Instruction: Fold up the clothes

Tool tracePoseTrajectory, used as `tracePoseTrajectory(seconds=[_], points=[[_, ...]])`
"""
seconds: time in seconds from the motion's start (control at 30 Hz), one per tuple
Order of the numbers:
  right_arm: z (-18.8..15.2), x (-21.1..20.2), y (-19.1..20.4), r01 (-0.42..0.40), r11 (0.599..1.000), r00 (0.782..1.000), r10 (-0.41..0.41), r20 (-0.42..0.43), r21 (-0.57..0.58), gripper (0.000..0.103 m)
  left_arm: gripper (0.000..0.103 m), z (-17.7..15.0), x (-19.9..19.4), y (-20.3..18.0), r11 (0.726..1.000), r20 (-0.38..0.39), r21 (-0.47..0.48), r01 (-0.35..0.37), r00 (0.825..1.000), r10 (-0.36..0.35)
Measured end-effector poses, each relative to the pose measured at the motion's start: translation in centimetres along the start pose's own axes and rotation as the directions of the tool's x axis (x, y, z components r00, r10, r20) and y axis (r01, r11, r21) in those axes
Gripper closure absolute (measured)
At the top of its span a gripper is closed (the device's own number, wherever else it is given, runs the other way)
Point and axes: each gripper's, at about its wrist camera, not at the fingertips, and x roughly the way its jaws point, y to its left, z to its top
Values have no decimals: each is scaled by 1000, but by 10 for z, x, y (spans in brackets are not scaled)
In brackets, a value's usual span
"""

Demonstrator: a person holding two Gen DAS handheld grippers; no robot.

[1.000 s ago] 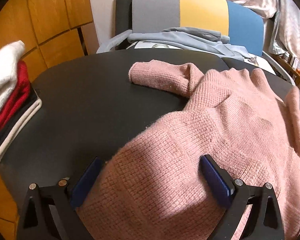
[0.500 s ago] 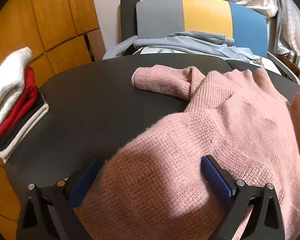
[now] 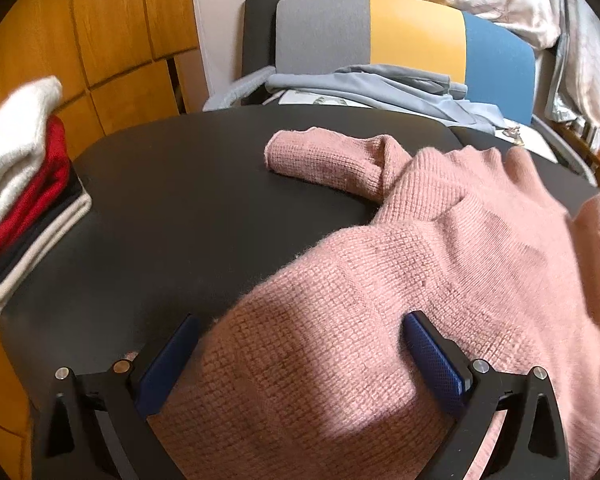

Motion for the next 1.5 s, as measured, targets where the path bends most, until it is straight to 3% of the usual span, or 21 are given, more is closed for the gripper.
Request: tracePoseTrajectory(seconds=[0.1,0.23,0.4,0.43,0.57,0.6,0.67,0.77,0.9,1.0,1.17,1.3,1.4,1.47,1.5], points=[[3,4,12,94,992,995,-90,50,-86,76,0,2,-5,8,998,-15,-36,46,999,-47],[15,11,3,130,990,990,-125,70,-61,89,0,0,-5,3,998,-25,-3,62,998,-62],[43,28,-29,230,973,968,-228,101,-14,89,0,4,-11,-2,993,-35,21,120,992,-120],[50,31,-33,241,970,966,-240,100,-4,84,0,7,-12,-1,992,-31,23,128,991,-127],[71,20,-43,210,974,974,-215,67,83,78,0,24,-17,9,990,7,22,137,991,-137],[71,9,-39,175,980,978,-184,97,94,77,0,30,-14,14,991,8,11,131,991,-131],[69,-11,-22,70,996,984,-79,158,63,72,0,46,-3,26,993,-2,-21,113,994,-113],[58,-23,29,-41,997,986,51,156,-68,72,0,68,14,43,994,-19,-70,87,996,-88],[34,-12,79,-51,980,991,73,110,-192,72,0,97,46,59,987,-96,-146,73,992,-87],[18,4,99,-31,974,995,52,85,-226,72,0,115,76,58,979,-188,-189,83,975,-119],[-5,7,88,-58,989,981,82,175,-135,70,0,120,120,41,969,-346,-220,116,919,-189],[-13,5,87,-64,991,978,85,189,-114,70,2,121,124,24,980,-312,-174,94,939,-145],[-15,4,93,-35,991,979,60,197,-129,70,36,122,117,9,983,-260,-101,154,950,-175],[-15,6,96,-29,991,977,55,205,-130,70,86,123,112,-1,979,-234,-51,198,951,-204],[-14,8,96,-30,991,976,56,208,-127,70,88,124,109,-6,976,-235,-26,217,947,-217]])
